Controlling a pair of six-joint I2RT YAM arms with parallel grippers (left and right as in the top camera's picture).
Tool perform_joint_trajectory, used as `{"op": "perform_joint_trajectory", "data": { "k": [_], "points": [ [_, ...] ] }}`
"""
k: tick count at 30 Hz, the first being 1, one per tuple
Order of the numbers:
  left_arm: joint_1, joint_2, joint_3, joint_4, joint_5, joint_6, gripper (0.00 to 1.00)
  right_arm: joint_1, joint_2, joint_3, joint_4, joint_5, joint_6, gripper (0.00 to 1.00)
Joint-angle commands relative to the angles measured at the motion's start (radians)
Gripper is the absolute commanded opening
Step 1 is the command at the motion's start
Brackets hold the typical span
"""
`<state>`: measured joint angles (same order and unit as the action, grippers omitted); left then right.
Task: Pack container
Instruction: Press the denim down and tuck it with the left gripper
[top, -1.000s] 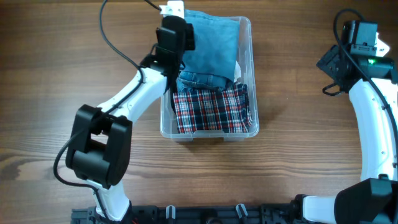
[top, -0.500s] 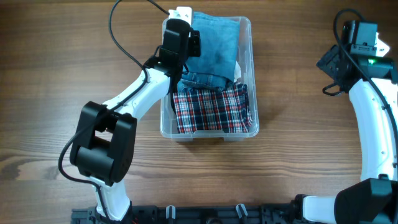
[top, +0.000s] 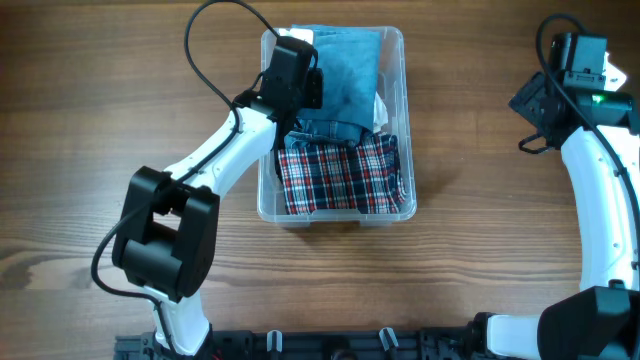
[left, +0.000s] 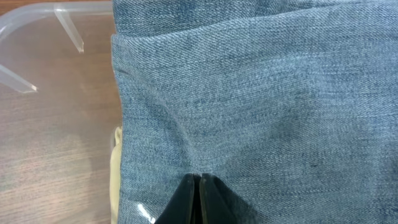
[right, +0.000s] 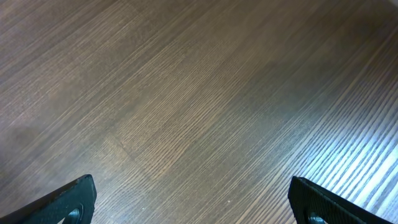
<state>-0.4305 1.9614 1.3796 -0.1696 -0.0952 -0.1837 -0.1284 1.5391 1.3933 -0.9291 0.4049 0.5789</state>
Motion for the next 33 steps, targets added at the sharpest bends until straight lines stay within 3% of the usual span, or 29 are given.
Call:
{"op": "perform_joint_trajectory", "data": {
  "k": [1,15,33],
  "points": [
    [-0.017,0.035,-0.044,-0.03,0.087,0.012,0.04,-0.005,0.008,-0.01,0.002,0.013,0.004,1.0],
    [-0.066,-0.115,-0.044,0.414,0.052,0.018,0.04,-0.005,0.008,-0.01,0.002,0.013,0.004,1.0],
    [0.005,0.072,-0.044,0.634,0.022,0.021,0.04,-0.005,0.008,-0.01,0.002,0.013,0.004,1.0]
  ]
}}
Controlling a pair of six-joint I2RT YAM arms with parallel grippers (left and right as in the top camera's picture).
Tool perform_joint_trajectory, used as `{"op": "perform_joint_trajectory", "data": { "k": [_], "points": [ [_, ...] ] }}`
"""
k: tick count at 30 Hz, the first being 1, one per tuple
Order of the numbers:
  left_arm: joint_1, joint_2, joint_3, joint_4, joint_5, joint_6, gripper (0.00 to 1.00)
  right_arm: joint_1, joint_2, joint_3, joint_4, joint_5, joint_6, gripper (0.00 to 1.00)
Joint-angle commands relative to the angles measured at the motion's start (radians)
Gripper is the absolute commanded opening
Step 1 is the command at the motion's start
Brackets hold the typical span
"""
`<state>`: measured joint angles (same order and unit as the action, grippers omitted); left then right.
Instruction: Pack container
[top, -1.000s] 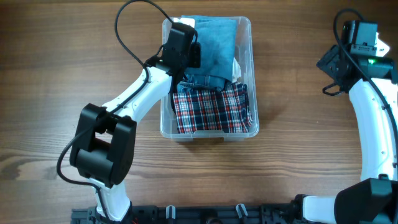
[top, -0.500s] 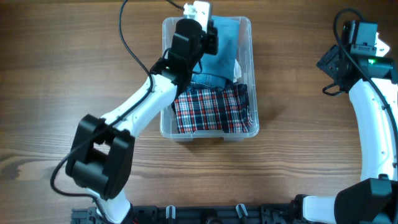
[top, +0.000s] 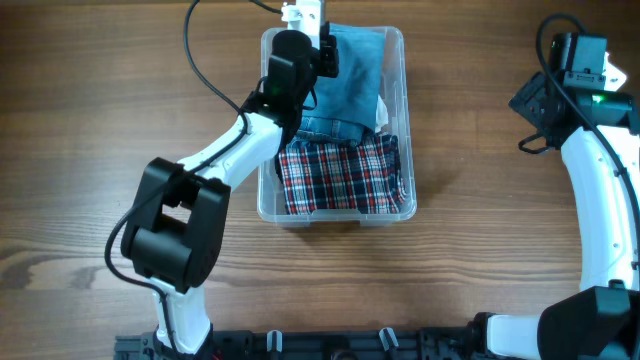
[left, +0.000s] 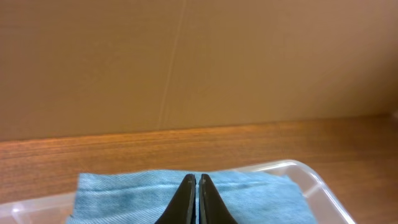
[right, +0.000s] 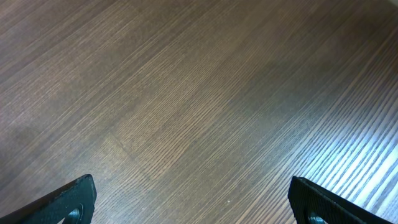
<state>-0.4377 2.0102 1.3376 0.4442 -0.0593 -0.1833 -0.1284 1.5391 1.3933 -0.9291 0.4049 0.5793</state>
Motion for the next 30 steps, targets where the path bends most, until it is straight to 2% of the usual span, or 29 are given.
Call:
{"op": "perform_joint_trajectory", "data": {
  "k": [1,7,14,23,30],
  "points": [
    [0.014,0.029,-0.002,0.02,-0.013,0.021,0.04,-0.005,0.008,-0.01,0.002,0.013,0.004,1.0],
    [0.015,0.063,-0.002,0.0,-0.013,0.019,0.04,-0.005,0.008,-0.01,0.002,0.013,0.004,1.0],
    [0.006,0.09,-0.002,-0.113,-0.008,0.019,0.04,-0.005,0.008,-0.01,0.002,0.013,0.004,1.0],
    [-0.045,0.098,-0.002,-0.294,0.067,0.019,0.04,-0.005,0.008,-0.01,0.002,0.013,0.003,1.0],
    [-0.07,0.1,-0.002,-0.327,0.067,0.019,0.04,-0.005,0.008,-0.01,0.002,0.013,0.003,1.0]
  ]
}}
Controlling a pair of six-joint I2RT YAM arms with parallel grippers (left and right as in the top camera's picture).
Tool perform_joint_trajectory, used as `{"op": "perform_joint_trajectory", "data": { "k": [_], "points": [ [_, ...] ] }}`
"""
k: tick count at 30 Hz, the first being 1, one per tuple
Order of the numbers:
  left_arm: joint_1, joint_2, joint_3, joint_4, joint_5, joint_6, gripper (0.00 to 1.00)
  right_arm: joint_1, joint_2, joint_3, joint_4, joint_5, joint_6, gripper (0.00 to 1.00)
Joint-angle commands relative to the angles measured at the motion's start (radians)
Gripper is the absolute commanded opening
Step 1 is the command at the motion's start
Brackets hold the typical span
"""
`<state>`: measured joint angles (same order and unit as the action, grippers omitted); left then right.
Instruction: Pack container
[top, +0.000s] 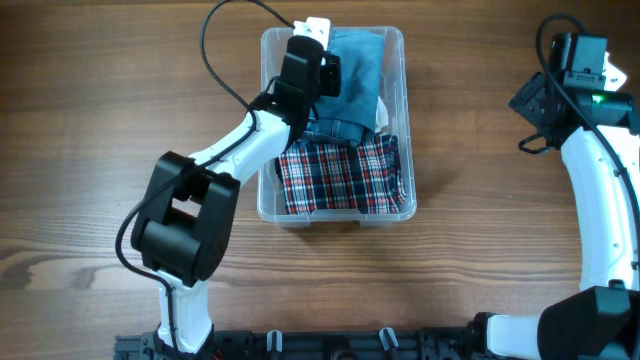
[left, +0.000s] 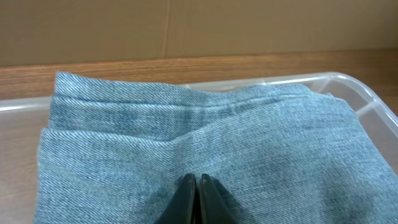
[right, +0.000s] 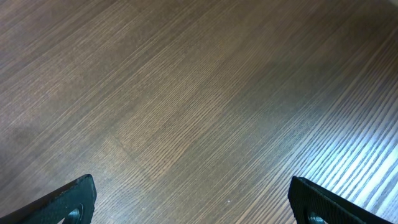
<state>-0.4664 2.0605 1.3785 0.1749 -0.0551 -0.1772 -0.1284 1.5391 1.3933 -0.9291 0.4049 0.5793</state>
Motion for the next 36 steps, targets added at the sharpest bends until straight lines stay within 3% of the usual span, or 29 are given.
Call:
{"op": "perform_joint_trajectory", "data": {
  "k": [1,10,15,21,29,36],
  "points": [
    [-0.042,0.049,-0.043,-0.047,0.063,0.014,0.04,-0.005,0.008,-0.01,0.002,0.013,0.004,1.0],
    [-0.077,-0.109,-0.043,0.148,0.063,0.014,0.04,-0.005,0.008,-0.01,0.002,0.013,0.004,1.0],
    [-0.094,-0.129,-0.043,0.156,0.062,0.014,0.04,-0.005,0.008,-0.01,0.002,0.013,0.004,1.0],
    [-0.095,-0.055,-0.043,0.159,0.063,0.013,0.04,-0.005,0.008,-0.01,0.002,0.013,0.004,1.0],
    [-0.092,0.067,-0.043,0.276,0.062,0.013,0.04,-0.005,0.008,-0.01,0.002,0.013,0.004,1.0],
    [-0.095,0.109,-0.043,0.163,0.063,0.013,0.04,-0.005,0.008,-0.01,0.002,0.013,0.003,1.0]
  ]
}}
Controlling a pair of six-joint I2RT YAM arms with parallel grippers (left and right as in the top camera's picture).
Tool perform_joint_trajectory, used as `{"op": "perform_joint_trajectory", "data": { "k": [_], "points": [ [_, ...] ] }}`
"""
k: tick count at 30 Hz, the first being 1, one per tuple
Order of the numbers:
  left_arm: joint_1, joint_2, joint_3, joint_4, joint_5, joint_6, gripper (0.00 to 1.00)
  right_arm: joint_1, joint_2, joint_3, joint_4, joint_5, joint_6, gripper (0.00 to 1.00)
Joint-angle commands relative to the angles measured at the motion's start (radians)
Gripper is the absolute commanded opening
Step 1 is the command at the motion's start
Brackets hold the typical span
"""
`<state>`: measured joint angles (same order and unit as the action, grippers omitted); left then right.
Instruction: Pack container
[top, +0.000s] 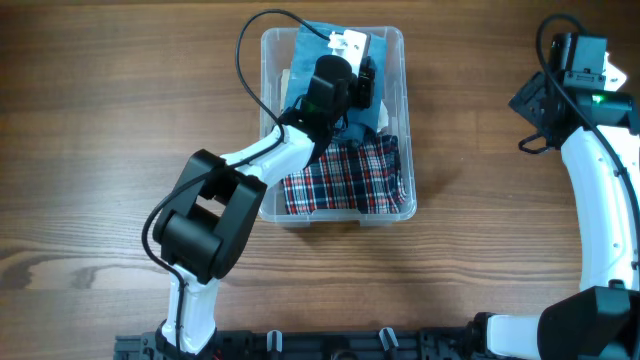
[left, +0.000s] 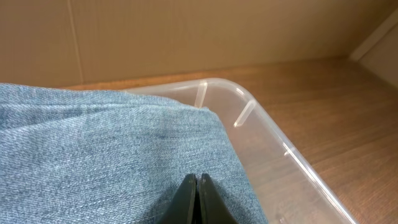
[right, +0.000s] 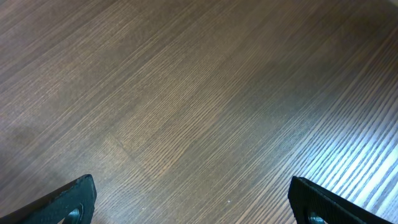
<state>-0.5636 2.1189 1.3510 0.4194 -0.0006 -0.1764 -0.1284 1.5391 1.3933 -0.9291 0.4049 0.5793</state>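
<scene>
A clear plastic container (top: 398, 120) sits at the table's far middle. Folded blue denim (top: 312, 38) fills its far half and a red plaid cloth (top: 340, 175) its near half. My left gripper (left: 198, 180) is shut, its tips resting on the denim (left: 93, 149) near the container's far right corner (left: 249, 115). In the overhead view the left wrist (top: 345, 80) hangs over the container's far right part. My right gripper (right: 193, 199) is open over bare wood, far to the right (top: 575, 60).
A bit of white cloth (top: 384, 113) shows at the container's right wall, and something pale (top: 285, 82) at its left wall. Wooden table (top: 500, 230) lies all round. A cardboard wall (left: 186, 31) stands behind the table.
My left gripper has moved rightward over the denim, from the container's far left part to near its far right corner. It stays shut. The right arm has not moved.
The shut left gripper first pressed on the denim by the container's left wall. Then it stood raised at the far edge, looking at the back wall. Then it was down on the denim's far part, and now it is near the right corner. Right arm unmoved.
</scene>
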Motion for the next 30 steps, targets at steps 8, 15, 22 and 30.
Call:
{"op": "perform_joint_trajectory", "data": {
  "k": [8,15,22,30],
  "points": [
    [-0.013,0.05,-0.016,-0.105,0.008,0.013,0.04,-0.005,0.008,-0.01,0.002,0.013,0.004,1.0],
    [-0.011,-0.038,-0.016,0.051,-0.033,0.014,0.04,-0.005,0.008,-0.01,0.002,0.013,0.004,1.0],
    [0.013,-0.125,-0.016,0.102,-0.214,0.149,0.04,-0.005,0.008,-0.01,0.002,0.013,0.004,1.0],
    [0.087,-0.075,-0.016,0.018,-0.19,0.146,0.04,-0.005,0.008,-0.01,0.002,0.013,0.003,1.0]
  ]
}}
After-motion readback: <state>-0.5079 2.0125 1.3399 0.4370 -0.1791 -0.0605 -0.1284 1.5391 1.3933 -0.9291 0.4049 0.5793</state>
